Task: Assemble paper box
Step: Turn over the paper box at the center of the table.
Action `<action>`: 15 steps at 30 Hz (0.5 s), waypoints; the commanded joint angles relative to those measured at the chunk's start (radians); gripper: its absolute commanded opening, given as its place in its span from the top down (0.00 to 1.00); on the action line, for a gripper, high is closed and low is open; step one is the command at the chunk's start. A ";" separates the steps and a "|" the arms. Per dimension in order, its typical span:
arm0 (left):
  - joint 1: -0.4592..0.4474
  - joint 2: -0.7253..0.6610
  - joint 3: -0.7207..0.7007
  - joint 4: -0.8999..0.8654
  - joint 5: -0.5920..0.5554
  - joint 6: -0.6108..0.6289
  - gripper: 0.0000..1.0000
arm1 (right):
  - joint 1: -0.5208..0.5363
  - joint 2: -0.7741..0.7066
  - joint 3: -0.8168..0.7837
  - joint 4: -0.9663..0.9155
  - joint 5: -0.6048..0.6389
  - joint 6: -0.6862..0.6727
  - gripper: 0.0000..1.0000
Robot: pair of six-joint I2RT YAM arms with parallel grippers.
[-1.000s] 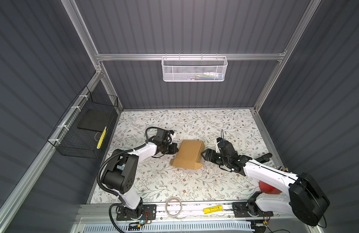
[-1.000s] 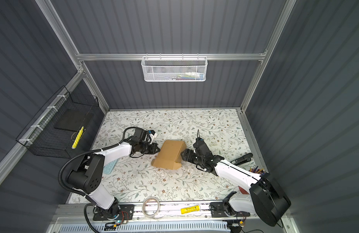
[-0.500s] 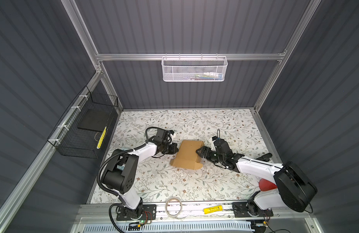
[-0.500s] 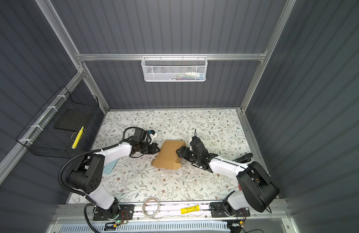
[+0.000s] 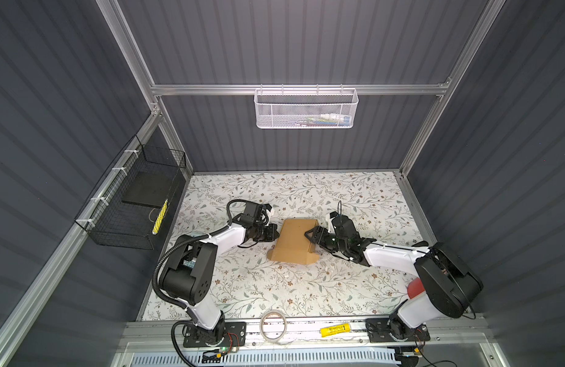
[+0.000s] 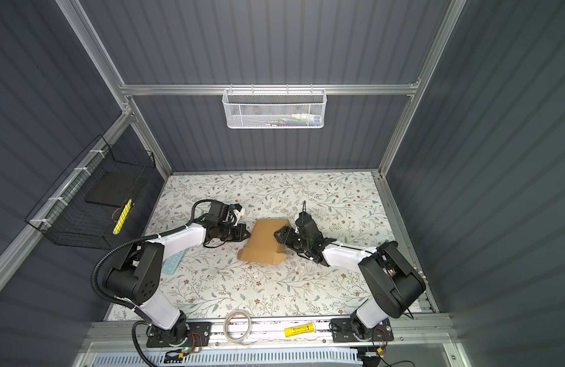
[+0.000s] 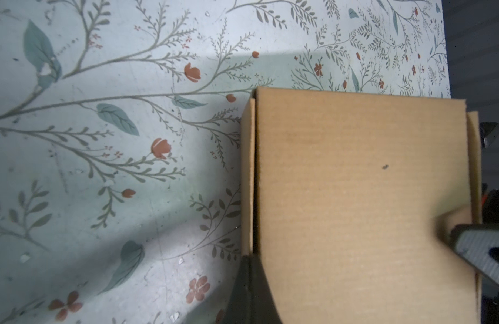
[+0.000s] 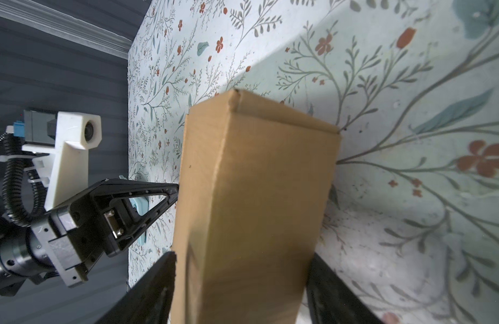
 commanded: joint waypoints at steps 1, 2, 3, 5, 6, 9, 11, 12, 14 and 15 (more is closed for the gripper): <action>-0.011 -0.007 -0.013 0.008 0.041 -0.014 0.96 | 0.026 0.027 0.049 0.070 -0.054 0.021 0.27; -0.010 -0.004 -0.012 0.012 0.043 -0.017 0.96 | 0.030 0.034 0.052 0.077 -0.056 0.026 0.27; -0.011 -0.003 -0.010 0.015 0.046 -0.020 0.96 | 0.032 0.040 0.056 0.086 -0.058 0.033 0.27; -0.011 0.001 -0.010 0.022 0.053 -0.025 0.96 | 0.035 0.049 0.060 0.107 -0.060 0.045 0.27; -0.012 0.003 -0.010 0.025 0.055 -0.026 0.96 | 0.038 0.054 0.063 0.109 -0.059 0.049 0.27; -0.012 0.005 -0.009 0.028 0.056 -0.028 0.96 | 0.043 0.064 0.072 0.109 -0.059 0.054 0.26; -0.012 0.006 -0.006 0.028 0.058 -0.028 0.96 | 0.044 0.067 0.074 0.112 -0.059 0.057 0.26; -0.012 0.006 -0.006 0.029 0.058 -0.030 0.96 | 0.046 0.069 0.074 0.115 -0.059 0.061 0.26; -0.012 0.006 -0.006 0.035 0.059 -0.034 0.96 | 0.046 0.072 0.075 0.117 -0.059 0.064 0.26; -0.012 0.008 -0.004 0.038 0.062 -0.037 0.96 | 0.047 0.073 0.078 0.117 -0.059 0.065 0.26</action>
